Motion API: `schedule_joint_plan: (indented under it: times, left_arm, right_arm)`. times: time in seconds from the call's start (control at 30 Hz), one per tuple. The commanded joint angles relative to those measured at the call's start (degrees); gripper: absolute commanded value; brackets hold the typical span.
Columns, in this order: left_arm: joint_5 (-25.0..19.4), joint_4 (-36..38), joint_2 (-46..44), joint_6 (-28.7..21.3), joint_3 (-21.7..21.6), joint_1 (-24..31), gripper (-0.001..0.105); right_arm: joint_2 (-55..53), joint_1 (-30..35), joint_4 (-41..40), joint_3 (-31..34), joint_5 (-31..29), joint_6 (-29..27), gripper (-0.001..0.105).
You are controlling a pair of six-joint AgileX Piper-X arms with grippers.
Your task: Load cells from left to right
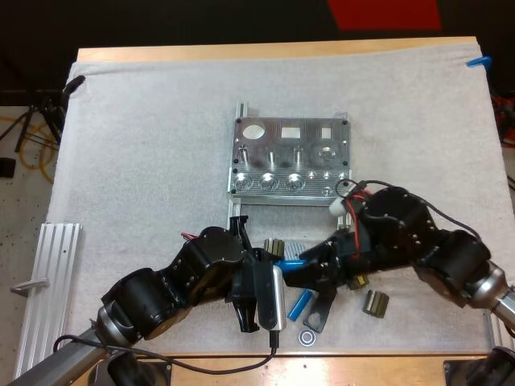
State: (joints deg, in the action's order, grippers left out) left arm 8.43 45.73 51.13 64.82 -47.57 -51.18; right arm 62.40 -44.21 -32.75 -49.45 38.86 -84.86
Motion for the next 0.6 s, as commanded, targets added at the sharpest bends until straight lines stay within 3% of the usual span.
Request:
schedule_joint_plan:
  times: [0.0, 0.4, 0.5, 0.57]
  left_arm:
    - [0.37, -0.25, -0.45, 0.87, -0.43, 0.02, 0.0]
    - [0.37, 0.23, -0.45, 0.86, -0.43, 0.02, 0.0]
    - [0.37, 0.23, -0.45, 0.86, -0.43, 0.02, 0.0]
    - [0.37, 0.23, -0.45, 0.86, -0.43, 0.02, 0.0]
  right_arm:
    - [0.59, -0.16, 2.61, -0.59, -0.91, 1.62, 0.062]
    - [1.61, -0.14, 4.05, -0.59, -0.63, 3.71, 0.062]
    - [1.61, -0.14, 3.79, -0.59, -0.64, 3.71, 0.052]
    - [1.61, -0.14, 3.79, -0.59, -0.46, 3.71, 0.038]
